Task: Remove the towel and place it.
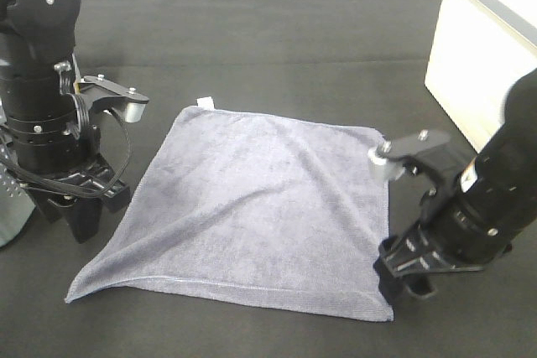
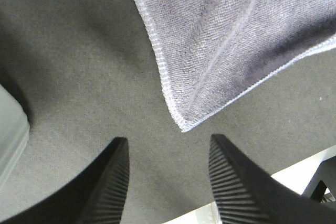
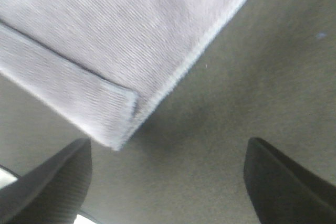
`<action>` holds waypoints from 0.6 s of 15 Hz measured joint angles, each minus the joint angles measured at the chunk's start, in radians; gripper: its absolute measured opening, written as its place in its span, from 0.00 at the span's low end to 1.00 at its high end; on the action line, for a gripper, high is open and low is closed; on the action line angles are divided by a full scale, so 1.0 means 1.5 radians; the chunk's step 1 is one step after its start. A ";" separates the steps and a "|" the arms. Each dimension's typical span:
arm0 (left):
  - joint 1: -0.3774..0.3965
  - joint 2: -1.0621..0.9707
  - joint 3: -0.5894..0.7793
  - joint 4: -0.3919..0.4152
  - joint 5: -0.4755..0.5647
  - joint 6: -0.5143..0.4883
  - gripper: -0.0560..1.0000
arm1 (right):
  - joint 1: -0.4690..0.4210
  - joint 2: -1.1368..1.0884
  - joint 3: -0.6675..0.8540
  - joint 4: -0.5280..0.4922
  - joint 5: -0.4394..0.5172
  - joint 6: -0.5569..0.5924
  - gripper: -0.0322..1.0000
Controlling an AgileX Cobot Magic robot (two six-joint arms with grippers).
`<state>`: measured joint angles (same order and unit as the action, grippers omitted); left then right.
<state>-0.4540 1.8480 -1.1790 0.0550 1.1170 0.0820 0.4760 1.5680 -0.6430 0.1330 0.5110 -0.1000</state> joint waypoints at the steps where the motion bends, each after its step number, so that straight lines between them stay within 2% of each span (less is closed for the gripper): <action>1: 0.000 0.000 0.000 0.000 -0.003 0.000 0.48 | 0.000 -0.022 0.001 0.006 -0.007 0.000 0.77; 4: 0.000 0.000 0.000 0.000 -0.013 0.000 0.48 | 0.000 -0.006 -0.002 0.009 -0.082 -0.003 0.77; 9: 0.000 0.000 0.000 -0.019 -0.013 0.000 0.48 | 0.000 0.135 -0.033 -0.009 -0.121 -0.006 0.77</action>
<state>-0.4540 1.8480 -1.1790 0.0270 1.0970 0.0820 0.4760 1.7710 -0.6930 0.1200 0.3290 -0.1090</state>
